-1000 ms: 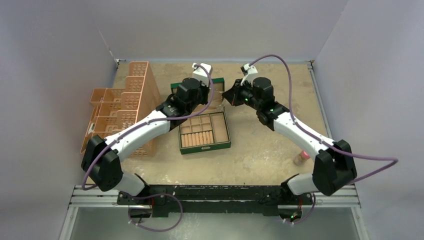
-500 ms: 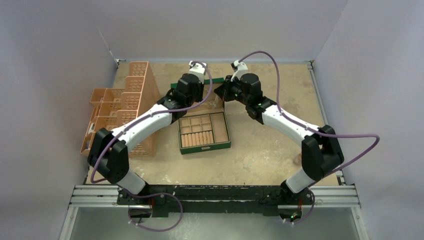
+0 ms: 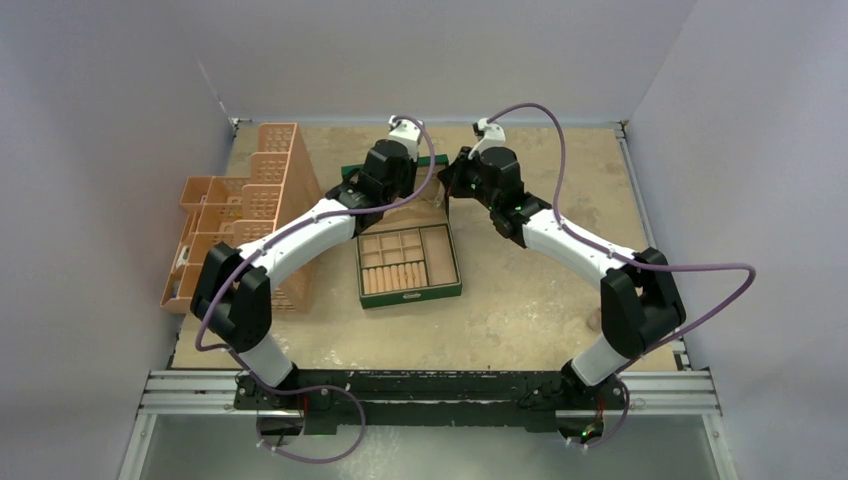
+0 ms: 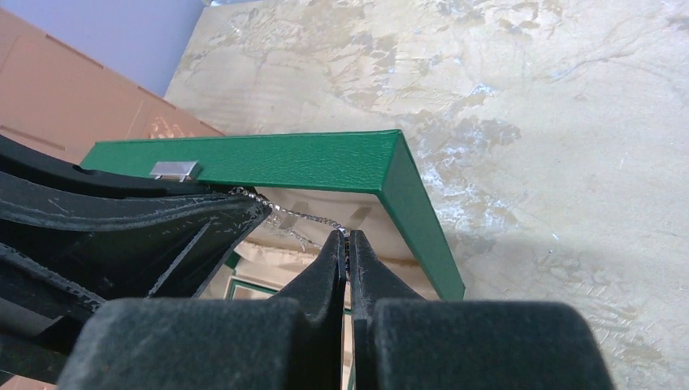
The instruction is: Organize the mixed jewelry
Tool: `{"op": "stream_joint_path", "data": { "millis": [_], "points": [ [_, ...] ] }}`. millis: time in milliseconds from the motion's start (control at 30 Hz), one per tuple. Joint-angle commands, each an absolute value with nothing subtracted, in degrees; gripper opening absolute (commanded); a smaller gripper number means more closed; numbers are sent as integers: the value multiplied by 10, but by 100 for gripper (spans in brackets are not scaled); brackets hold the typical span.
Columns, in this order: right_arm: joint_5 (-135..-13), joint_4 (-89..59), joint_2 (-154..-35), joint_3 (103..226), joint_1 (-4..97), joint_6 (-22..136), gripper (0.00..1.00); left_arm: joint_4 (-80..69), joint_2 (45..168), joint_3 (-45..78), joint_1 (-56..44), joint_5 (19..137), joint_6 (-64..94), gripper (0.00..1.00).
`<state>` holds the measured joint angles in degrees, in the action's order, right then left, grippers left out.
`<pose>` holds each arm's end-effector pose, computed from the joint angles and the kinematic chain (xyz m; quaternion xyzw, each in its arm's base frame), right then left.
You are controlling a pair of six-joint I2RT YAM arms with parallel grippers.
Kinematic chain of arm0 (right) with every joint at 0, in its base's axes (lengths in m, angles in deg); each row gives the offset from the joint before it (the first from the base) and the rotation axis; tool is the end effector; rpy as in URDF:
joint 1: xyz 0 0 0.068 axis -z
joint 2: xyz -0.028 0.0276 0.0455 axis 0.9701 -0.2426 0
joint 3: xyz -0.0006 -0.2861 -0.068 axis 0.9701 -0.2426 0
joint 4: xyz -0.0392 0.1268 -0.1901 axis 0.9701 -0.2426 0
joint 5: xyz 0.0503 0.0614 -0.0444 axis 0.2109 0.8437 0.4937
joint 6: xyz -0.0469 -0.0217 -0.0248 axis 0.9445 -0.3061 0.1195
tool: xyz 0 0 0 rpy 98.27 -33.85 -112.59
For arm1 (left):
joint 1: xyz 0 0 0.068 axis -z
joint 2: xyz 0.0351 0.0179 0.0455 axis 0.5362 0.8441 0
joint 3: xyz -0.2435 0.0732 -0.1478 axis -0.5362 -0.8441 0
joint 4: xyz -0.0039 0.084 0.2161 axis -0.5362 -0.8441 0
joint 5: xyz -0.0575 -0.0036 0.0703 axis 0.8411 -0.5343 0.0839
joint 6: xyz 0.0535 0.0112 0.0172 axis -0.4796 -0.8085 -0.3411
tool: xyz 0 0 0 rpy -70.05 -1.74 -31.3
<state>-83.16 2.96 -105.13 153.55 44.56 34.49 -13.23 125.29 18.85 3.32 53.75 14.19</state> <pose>0.3056 0.1856 0.3401 -0.0070 0.7605 0.3227 0.5634 0.3023 -0.2035 0.3365 0.1051 0.8311 -0.1018 0.5365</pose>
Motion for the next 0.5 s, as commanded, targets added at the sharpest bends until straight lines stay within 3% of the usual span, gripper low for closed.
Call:
{"op": "stream_joint_path", "data": {
  "millis": [0,467],
  "points": [
    [-867,59,-1052,1558,444,324,0,-115,1262,220,31,539,148,0],
    [-879,23,-1079,1582,444,304,0,-134,1268,228,31,541,159,12]
  ]
}}
